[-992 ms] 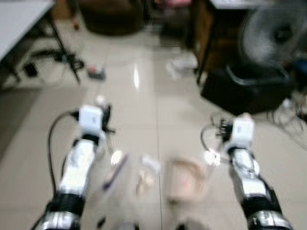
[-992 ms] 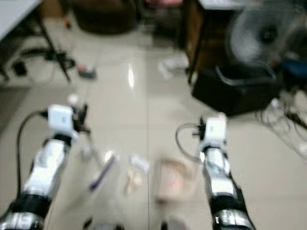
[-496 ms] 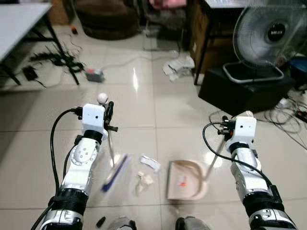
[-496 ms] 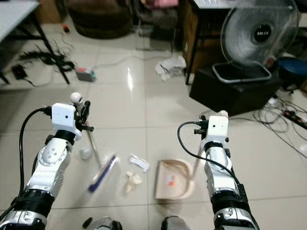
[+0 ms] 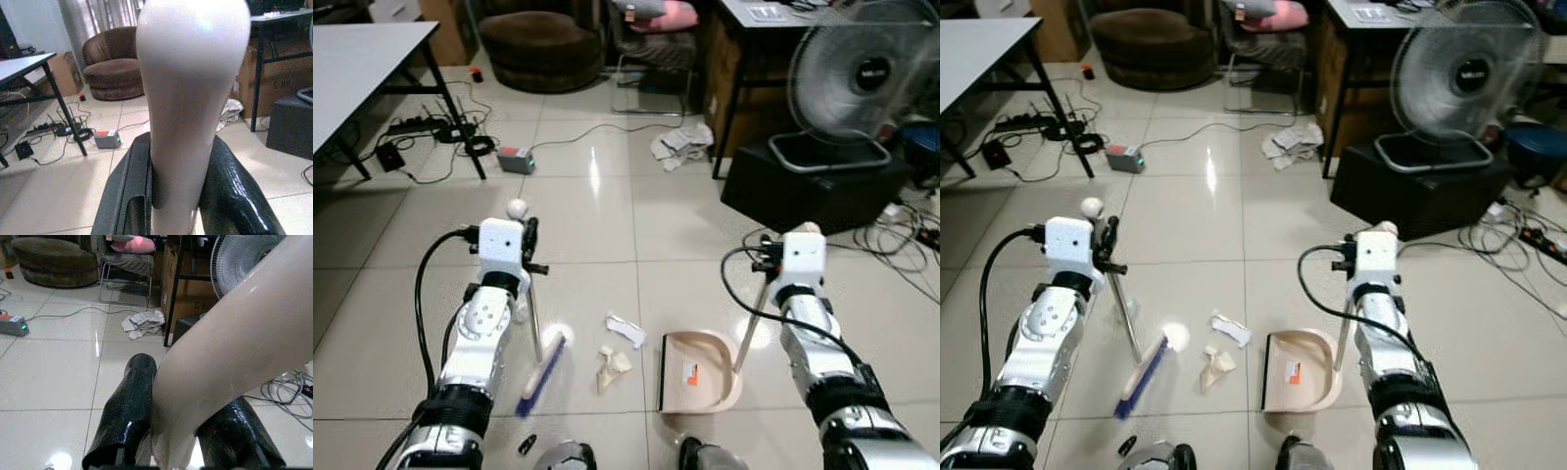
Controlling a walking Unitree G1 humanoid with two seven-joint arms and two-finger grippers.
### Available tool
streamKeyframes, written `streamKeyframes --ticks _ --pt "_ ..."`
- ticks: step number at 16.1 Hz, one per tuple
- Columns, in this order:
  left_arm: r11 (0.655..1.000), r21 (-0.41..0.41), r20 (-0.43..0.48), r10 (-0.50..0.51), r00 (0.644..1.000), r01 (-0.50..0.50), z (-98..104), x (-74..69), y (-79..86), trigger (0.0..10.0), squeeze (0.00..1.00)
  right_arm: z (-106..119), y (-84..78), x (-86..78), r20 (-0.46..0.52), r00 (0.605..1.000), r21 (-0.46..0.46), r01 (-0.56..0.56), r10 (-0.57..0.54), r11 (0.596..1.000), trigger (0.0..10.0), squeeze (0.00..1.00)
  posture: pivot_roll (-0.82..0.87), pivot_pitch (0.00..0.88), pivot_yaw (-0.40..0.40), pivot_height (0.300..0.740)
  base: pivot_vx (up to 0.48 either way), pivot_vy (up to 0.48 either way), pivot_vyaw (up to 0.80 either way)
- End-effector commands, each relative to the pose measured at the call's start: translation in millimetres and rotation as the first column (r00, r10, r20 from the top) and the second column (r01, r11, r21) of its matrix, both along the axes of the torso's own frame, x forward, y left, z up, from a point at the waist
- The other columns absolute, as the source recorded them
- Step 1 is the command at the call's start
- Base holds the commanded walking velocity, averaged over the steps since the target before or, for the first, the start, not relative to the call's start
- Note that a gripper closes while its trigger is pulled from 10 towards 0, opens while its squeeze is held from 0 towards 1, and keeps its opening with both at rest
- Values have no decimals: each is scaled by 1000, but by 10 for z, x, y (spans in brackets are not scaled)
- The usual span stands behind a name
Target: Sweep floor
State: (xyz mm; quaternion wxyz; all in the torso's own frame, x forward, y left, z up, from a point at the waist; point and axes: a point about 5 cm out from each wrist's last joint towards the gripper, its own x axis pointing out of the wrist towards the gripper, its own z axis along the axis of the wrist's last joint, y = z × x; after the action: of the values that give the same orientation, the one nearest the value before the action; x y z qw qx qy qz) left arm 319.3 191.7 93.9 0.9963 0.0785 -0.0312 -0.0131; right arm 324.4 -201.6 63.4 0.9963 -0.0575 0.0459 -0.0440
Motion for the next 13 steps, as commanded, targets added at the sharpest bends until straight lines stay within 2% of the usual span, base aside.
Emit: streamKeyframes --ticks 1,5,9,13 --pt "999 31 30 18 999 -19 63 49 34 10000 0 112 -12 76 49 999 -19 -9 10 1000 10000 0 4 104 31 740 0 0 0" --pt "999 35 49 24 999 -26 114 94 50 10000 0 172 -8 130 69 997 -32 -18 20 999 10000 0 9 101 26 740 0 0 0" --pt "999 38 41 -11 999 10 100 107 -11 10000 0 144 -9 117 70 997 -38 -10 12 999 10000 0 7 95 26 740 0 0 0" --pt "999 35 76 -13 997 10 127 105 -18 10000 0 147 -21 122 73 997 -34 -1 4 999 10000 0 8 97 27 740 0 0 0"
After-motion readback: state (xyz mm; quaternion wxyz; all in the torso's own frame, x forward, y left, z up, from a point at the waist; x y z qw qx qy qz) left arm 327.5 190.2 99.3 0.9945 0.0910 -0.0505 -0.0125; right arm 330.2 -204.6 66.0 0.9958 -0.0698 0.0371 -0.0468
